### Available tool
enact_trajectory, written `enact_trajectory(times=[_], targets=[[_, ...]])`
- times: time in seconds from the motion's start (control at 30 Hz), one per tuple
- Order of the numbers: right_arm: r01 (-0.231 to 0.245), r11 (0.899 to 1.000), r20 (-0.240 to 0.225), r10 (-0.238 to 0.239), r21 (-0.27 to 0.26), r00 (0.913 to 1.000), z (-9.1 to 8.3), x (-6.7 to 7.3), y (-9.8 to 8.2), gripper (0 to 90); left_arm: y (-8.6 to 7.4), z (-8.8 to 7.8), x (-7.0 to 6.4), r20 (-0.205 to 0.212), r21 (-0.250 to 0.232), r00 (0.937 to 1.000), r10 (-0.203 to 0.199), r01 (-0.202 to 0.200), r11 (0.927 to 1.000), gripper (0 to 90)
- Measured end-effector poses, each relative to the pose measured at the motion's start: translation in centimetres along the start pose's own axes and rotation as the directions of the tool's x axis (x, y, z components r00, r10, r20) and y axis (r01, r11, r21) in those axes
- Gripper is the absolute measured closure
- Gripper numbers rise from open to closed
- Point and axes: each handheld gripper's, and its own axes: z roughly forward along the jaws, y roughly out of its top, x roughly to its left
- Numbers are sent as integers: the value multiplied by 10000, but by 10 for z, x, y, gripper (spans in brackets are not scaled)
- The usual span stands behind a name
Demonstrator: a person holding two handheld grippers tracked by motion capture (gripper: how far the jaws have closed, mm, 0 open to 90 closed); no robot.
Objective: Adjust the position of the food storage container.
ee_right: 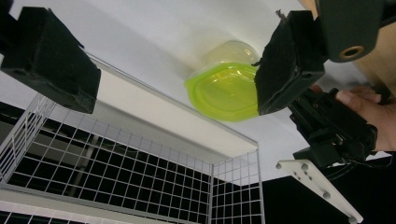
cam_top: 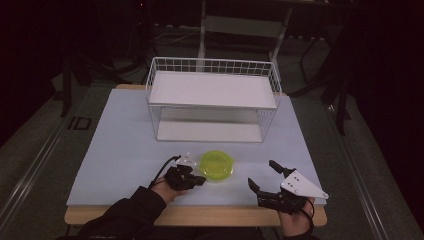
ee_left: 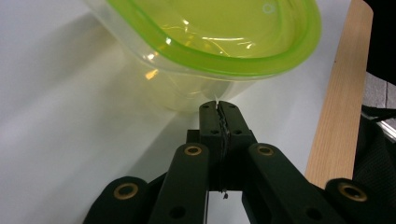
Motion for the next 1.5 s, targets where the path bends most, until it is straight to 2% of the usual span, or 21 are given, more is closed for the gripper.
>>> enact_trajectory(times=[0.03, 0.13, 0.33, 0.4, 0.43, 0.5, 0.57, 0.6, 0.63, 0.7, 0.8, 0.83, 0.93, 1.07, 1.1, 1.13, 1.23, 1.3, 1.37, 1.4, 1.5], targets=[[20, 10000, 5, -20, 17, 10000, 0, 0, 0, 141, 0, 1, -1, -19, 15, 9999, 113, -113, 9999, 900], [1, 10000, -20, -1, 55, 10000, 0, 0, 0, 141, 0, -1, 0, -25, 47, 10000, 95, -95, 9999, 899], [145, 9999, -13, -145, 5, 9999, 0, 1, 1, 141, -1, -23, 2, -378, 144, 9992, 160, -155, 9998, 880], [198, 9998, 24, -198, -15, 9998, 0, 2, 1, 141, -1, -23, 2, -378, 144, 9992, 160, -155, 9998, 876], [207, 9998, 28, -207, 22, 9998, 1, 2, 1, 140, -2, -37, 3, -392, 43, 9992, 31, -29, 10000, 854], [199, 9998, 102, -200, 89, 9997, 1, 1, 1, 140, -2, -47, 3, -280, -179, 9996, -71, 66, 9998, 830], [166, 9998, 133, -168, 126, 9998, 2, 1, 1, 140, -2, -51, 2, -282, -267, 9996, -32, 25, 9996, 764], [172, 9997, 219, -175, 150, 9996, 2, 1, 1, 140, -2, -51, 2, -282, -267, 9996, -32, 25, 9996, 764], [129, 9996, 293, -136, 245, 9995, 2, 0, 1, 140, -2, -63, -1, -272, -620, 9996, 104, -121, 9980, 688], [149, 9996, 410, -159, 254, 9990, 2, 0, 2, 141, -1, -72, -4, -162, -940, 9998, 134, -149, 9955, 626], [108, 9995, 329, -118, 290, 9994, 3, 0, 2, 141, -1, -75, -4, -164, -1000, 9997, 203, -218, 9947, 574], [199, 9989, 283, -211, 427, 9994, 4, 0, 2, 140, 0, -86, -8, 134, -1308, 9989, 440, -419, 9905, 524], [433, 9981, 251, -444, 428, 9987, 5, 2, 4, 137, 2, -93, -11, 241, -1651, 9989, 408, -363, 9856, 461], [550, 9976, 152, -557, 424, 9983, 5, 3, 7, 136, 4, -98, -15, 332, -1804, 9986, 419, -352, 9830, 401], [429, 9980, -88, -426, 458, 9991, 6, 3, 9, 136, 6, -101, -17, 422, -1883, 9979, 490, -402, 9813, 401], [384, 9980, -120, -378, 512, 9992, 6, 4, 9, 136, 6, -101, -17, 422, -1883, 9979, 490, -402, 9813, 394], [494, 9966, -358, -471, 660, 9982, 7, 4, 13, 127, 9, -106, -19, 548, -2125, 9970, 548, -420, 9763, 388], [589, 9959, -498, -555, 682, 9972, 9, 4, 15, 117, 11, -106, -18, 476, -2132, 9974, 544, -430, 9761, 376], [781, 9952, -424, -757, 585, 9962, 9, 5, 15, 117, 12, -106, -17, 493, -2148, 9974, 526, -408, 9758, 376], [942, 9936, -473, -913, 627, 9947, 10, 5, 16, 117, 15, -107, -14, 391, -2229, 9986, 365, -269, 9745, 376], [1046, 9918, -528, -1009, 737, 9935, 12, 3, 19, 117, 17, -107, -12, 303, -2305, 9991, 295, -218, 9728, 376]])
